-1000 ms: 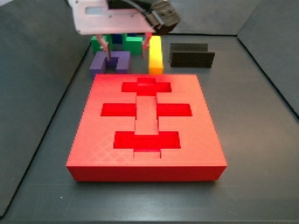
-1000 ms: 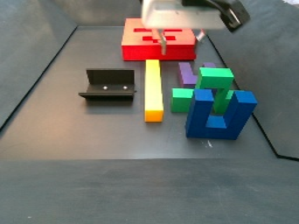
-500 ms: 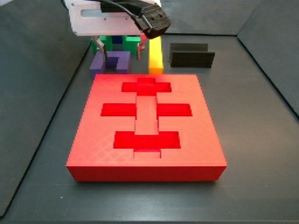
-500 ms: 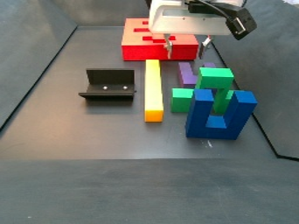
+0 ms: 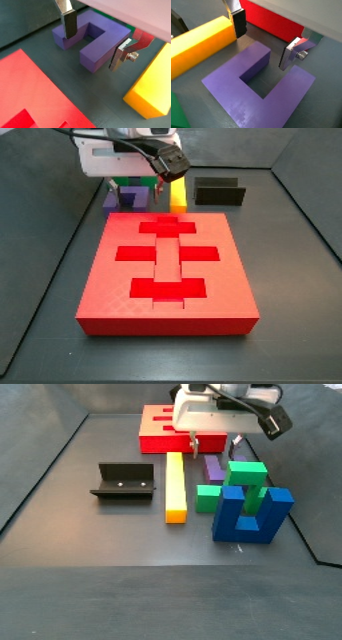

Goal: Pick up the purple object. Move up. Place the purple object on the fixture. Regrasp the purple object. Move to above the board. Insert the purple object.
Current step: Pick up the purple object.

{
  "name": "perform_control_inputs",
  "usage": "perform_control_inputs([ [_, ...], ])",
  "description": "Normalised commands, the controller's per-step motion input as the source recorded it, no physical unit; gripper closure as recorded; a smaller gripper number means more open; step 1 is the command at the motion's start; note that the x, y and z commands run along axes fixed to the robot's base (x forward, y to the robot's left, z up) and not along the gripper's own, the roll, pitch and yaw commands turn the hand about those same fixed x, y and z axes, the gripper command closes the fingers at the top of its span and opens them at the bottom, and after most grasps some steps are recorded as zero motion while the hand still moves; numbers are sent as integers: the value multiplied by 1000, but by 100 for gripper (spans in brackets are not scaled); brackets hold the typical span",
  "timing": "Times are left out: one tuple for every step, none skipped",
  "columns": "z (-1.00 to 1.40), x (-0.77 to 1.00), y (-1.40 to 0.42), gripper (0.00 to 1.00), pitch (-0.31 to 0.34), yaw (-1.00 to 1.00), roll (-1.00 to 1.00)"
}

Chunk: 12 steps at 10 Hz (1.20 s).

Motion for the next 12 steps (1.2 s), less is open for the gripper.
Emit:
perform_control_inputs([
  [-274, 46, 0, 0, -141, 0, 63],
  [-226, 109, 0, 0, -107, 0, 89],
  [-197, 100, 0, 0, -83, 0, 93],
  [-149, 100, 14, 0, -56, 0, 106],
  [-171, 97, 34, 0, -44, 0, 121],
  [-160, 106, 9, 0, -37, 0, 109],
  [0, 14, 0, 0, 9, 0, 11],
  [0, 0, 0, 0, 0, 0, 9],
  [0, 0, 0, 0, 0, 0, 46],
  [0, 0, 0, 100, 0, 0, 0],
  [0, 0, 0, 100, 0, 0, 0],
  [0, 0, 0, 100, 0, 0, 0],
])
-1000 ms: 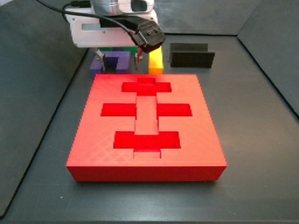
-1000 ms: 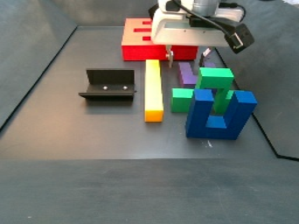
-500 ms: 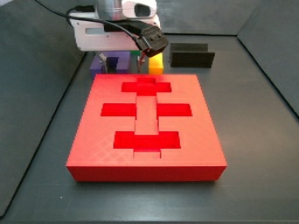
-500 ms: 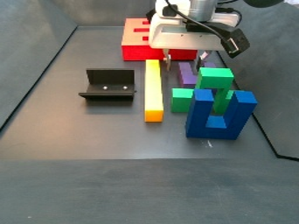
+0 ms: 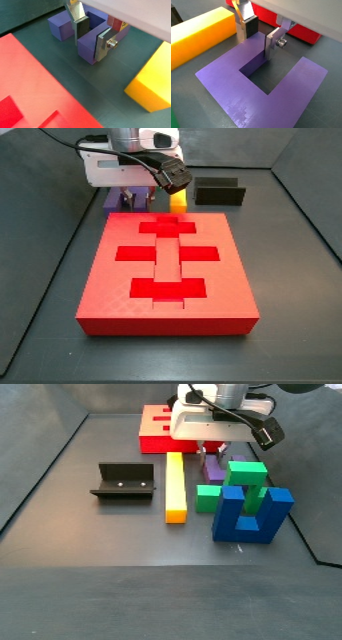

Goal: Pick up the purple object. Move up. Place the purple object on the fixture. Regrasp the purple object. Move to above the board. Insert the purple object.
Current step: Pick up the purple object.

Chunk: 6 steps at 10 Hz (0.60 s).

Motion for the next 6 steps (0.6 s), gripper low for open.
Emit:
perform_control_inputs([
  [0, 0, 0, 100, 0, 0, 0],
  [0, 0, 0, 100, 0, 0, 0],
  [0, 0, 0, 100, 0, 0, 0],
  [0, 0, 0, 100, 0, 0, 0],
  [0, 0, 0, 100, 0, 0, 0],
  [0, 0, 0, 100, 0, 0, 0],
])
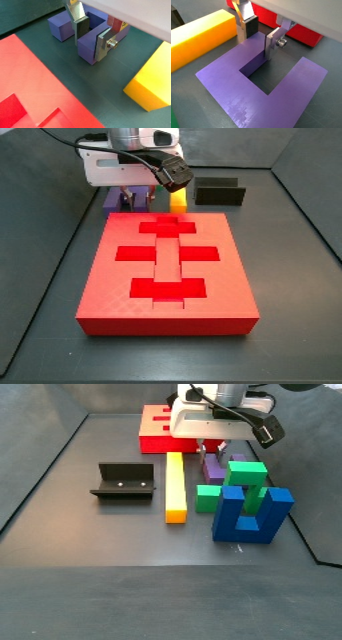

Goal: Pick up the purple object. Move up. Place the purple object on the fixture. Regrasp the purple object. Move to above the board. Insert the purple object.
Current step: Pick up the purple object, then move up, then place the purple object on the fixture.

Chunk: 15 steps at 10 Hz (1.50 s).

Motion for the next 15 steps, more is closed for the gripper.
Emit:
perform_control_inputs([
  [0, 0, 0, 100, 0, 0, 0],
  [0, 0, 0, 100, 0, 0, 0],
  [0, 0, 0, 100, 0, 0, 0],
  [0, 0, 0, 100, 0, 0, 0],
  [0, 0, 0, 100, 0, 0, 0],
  [0, 0, 0, 100, 0, 0, 0],
  [0, 0, 0, 100, 0, 0, 0],
  [833, 0, 0, 100, 0, 0, 0],
  [831, 30, 37, 100, -6, -13, 4],
  [709, -10, 40, 100, 23, -16, 4],
  [322, -1, 19, 100, -3, -11, -8],
  [0, 3, 0, 100, 0, 0, -6],
  [0, 23, -23, 100, 0, 0, -54],
  [431, 543, 0, 100, 0, 26, -394],
  [554, 846, 0, 100, 0, 0, -489],
])
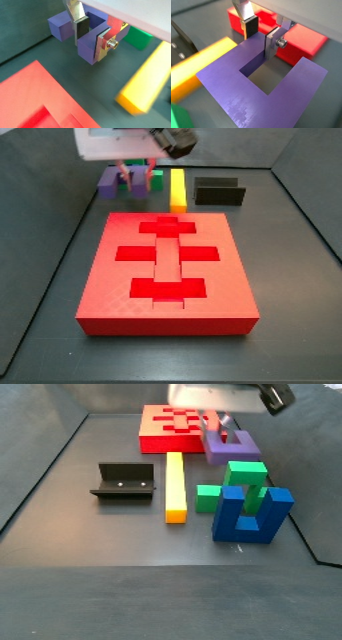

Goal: Pick up the purple object. Move up. Place the purple object on the fixture. Regrasp the purple object. Move to above the board. Insert the purple object.
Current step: Place the purple object on the fixture.

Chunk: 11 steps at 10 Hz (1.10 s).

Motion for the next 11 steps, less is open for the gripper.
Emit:
perform_control_inputs([
  [674, 954, -20, 100, 123, -29, -489],
  [683, 1000, -103, 100, 186, -20, -357],
  [540, 1000, -69, 100, 317, -3, -274],
  [497, 1000, -51, 100, 283, -6, -243],
  [320, 1000, 0, 100, 169, -69, -294],
  [263, 1000, 0, 100, 106, -94, -260],
  [169, 1000, 0, 100, 20, -131, -263],
  [137, 1000, 0, 100, 0, -177, -326],
  [129, 1000, 26, 100, 0, -186, -409],
  [123, 1000, 83, 100, 0, -163, -431],
  [140, 871, 160, 100, 226, 0, -617],
])
